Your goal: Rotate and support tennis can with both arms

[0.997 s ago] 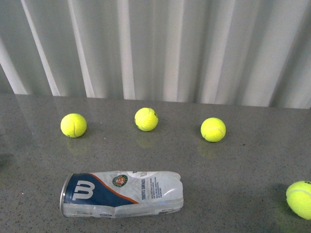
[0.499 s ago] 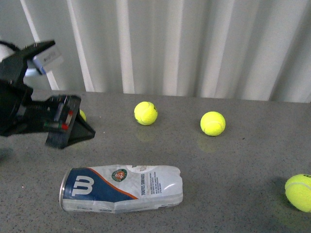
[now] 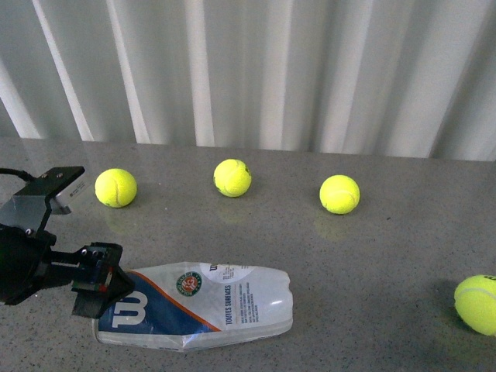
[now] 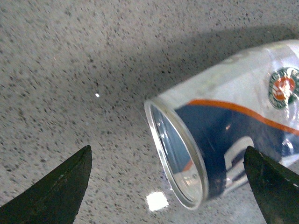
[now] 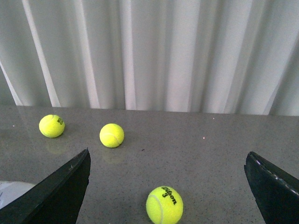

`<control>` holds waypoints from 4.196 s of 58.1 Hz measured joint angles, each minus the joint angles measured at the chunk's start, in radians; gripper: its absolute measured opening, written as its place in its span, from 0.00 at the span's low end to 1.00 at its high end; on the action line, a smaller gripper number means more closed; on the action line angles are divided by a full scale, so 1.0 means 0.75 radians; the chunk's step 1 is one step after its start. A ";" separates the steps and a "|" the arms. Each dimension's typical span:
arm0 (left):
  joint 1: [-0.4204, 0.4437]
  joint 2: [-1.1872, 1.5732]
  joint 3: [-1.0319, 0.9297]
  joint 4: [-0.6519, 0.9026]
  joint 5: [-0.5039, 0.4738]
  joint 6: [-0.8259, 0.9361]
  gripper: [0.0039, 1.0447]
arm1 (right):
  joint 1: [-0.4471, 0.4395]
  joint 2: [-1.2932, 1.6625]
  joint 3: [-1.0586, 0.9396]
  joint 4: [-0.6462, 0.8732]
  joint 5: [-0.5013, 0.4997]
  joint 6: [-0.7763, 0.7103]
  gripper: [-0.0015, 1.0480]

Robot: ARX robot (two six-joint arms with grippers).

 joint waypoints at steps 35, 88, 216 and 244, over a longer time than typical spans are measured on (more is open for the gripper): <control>-0.129 0.027 -0.078 0.147 0.138 -0.346 0.94 | 0.000 0.000 0.000 0.000 0.001 0.000 0.93; -0.218 -0.401 0.104 -0.282 0.242 -0.029 0.03 | 0.000 0.000 0.000 0.000 0.001 0.000 0.93; -0.602 0.201 1.220 -1.522 -0.642 1.849 0.25 | 0.000 0.000 0.000 0.000 0.000 0.000 0.93; -0.594 0.206 1.269 -1.581 -0.664 1.855 0.95 | 0.000 0.000 0.000 0.000 0.000 0.000 0.93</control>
